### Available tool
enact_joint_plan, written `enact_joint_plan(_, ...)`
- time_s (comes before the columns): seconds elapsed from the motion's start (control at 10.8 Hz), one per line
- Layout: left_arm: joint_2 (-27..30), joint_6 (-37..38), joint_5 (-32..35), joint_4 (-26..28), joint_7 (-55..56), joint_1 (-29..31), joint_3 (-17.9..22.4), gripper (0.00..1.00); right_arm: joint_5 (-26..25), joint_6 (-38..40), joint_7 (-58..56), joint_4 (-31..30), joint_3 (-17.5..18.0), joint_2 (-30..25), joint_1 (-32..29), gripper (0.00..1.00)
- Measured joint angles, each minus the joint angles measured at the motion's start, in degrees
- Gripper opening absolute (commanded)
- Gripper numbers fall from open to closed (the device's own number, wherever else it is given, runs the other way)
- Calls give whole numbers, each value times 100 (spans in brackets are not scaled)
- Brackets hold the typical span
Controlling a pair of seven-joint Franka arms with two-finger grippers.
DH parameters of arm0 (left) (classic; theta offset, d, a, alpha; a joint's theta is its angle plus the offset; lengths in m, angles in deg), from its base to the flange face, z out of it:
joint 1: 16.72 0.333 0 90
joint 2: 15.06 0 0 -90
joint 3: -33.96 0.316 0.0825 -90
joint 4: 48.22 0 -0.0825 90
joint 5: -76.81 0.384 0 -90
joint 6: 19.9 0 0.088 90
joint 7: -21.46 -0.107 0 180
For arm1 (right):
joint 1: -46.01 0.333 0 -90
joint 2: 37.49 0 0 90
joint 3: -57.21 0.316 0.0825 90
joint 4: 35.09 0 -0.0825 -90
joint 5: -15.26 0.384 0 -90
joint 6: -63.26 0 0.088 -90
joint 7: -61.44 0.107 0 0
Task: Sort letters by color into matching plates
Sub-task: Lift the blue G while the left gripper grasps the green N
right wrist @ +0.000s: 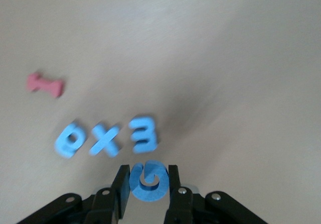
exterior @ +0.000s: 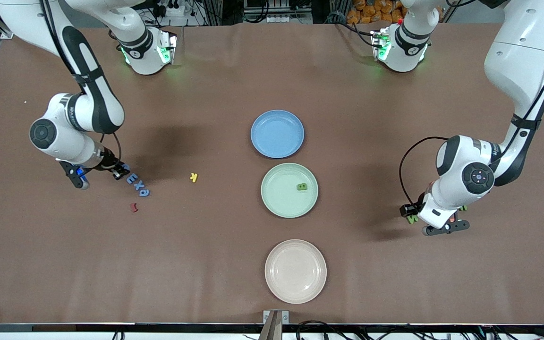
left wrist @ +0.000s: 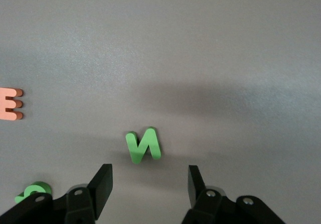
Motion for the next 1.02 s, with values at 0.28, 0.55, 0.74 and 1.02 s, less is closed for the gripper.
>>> enact_joint_plan(0.28,-226,-16,190,-167,148,-12,9,69,-4,250,-313,227,481,-99,53,11)
enact_joint_plan(0.55,-408,-18,492,-312,346,-96,36,68,-8,501,-1010,428,806,-127,212,12)
enact_joint_plan(0.74,-474,-26,549,-359,352,-114,73,68,-7,503,-1753,441,850,-126,517,12)
enact_joint_plan(1.02,-542,-162,575,-381,352,-122,103,64,-10,503,-2197,551,917,-126,1156,12)
